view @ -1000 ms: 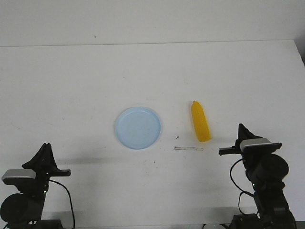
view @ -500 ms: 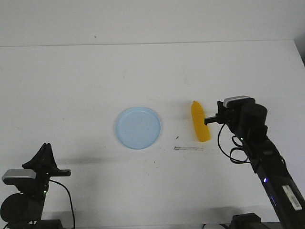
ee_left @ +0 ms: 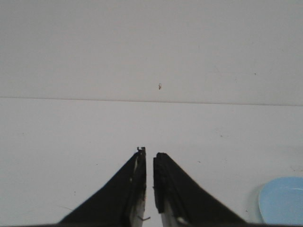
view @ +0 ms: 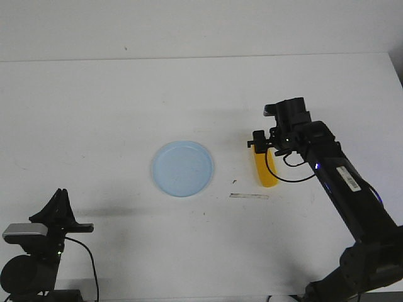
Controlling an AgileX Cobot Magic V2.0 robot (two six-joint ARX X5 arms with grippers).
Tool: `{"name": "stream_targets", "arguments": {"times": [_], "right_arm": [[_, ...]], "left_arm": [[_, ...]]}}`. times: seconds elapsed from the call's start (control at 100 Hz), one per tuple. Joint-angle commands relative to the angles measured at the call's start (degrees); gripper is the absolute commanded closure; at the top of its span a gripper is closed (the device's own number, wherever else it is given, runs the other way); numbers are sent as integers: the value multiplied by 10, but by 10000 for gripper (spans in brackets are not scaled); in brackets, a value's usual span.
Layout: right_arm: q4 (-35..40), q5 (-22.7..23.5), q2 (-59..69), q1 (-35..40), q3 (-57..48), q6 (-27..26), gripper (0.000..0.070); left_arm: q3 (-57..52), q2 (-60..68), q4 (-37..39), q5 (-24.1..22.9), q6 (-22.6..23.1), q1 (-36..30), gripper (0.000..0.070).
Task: Place corn on plate with both arms
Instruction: 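Lower the right gripper around the corn and close on it, then carry the corn with the right gripper over the plate and lower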
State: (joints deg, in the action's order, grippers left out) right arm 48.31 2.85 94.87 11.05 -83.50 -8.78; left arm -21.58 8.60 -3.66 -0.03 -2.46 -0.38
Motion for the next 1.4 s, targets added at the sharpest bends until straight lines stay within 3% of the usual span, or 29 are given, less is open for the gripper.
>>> {"name": "stream_targets", "arguments": {"times": [0.0, 0.1, 0.59, 0.67, 0.77, 0.82, 1.26, 1.39], "right_arm": [[9, -2, 23, 6, -14, -18, 167], [19, -3, 46, 13, -13, -19, 57], [29, -3, 120, 18, -11, -14, 72], [32, -15, 122, 18, -9, -13, 123], [31, -27, 122, 20, -9, -13, 321], [31, -29, 122, 22, -9, -13, 372], [38, -26, 116, 22, -17, -17, 378], [52, 26, 98, 26, -39, -19, 378]], "left_arm": [[-5, -1, 7, 0, 5, 1, 657], [-5, -1, 7, 0, 5, 1, 657], [-5, -1, 7, 0, 5, 1, 657], [-5, -1, 7, 0, 5, 1, 657], [-5, -1, 7, 0, 5, 1, 657], [-5, -1, 7, 0, 5, 1, 657], [-5, -1, 7, 0, 5, 1, 657], [-5, -1, 7, 0, 5, 1, 657]]}}
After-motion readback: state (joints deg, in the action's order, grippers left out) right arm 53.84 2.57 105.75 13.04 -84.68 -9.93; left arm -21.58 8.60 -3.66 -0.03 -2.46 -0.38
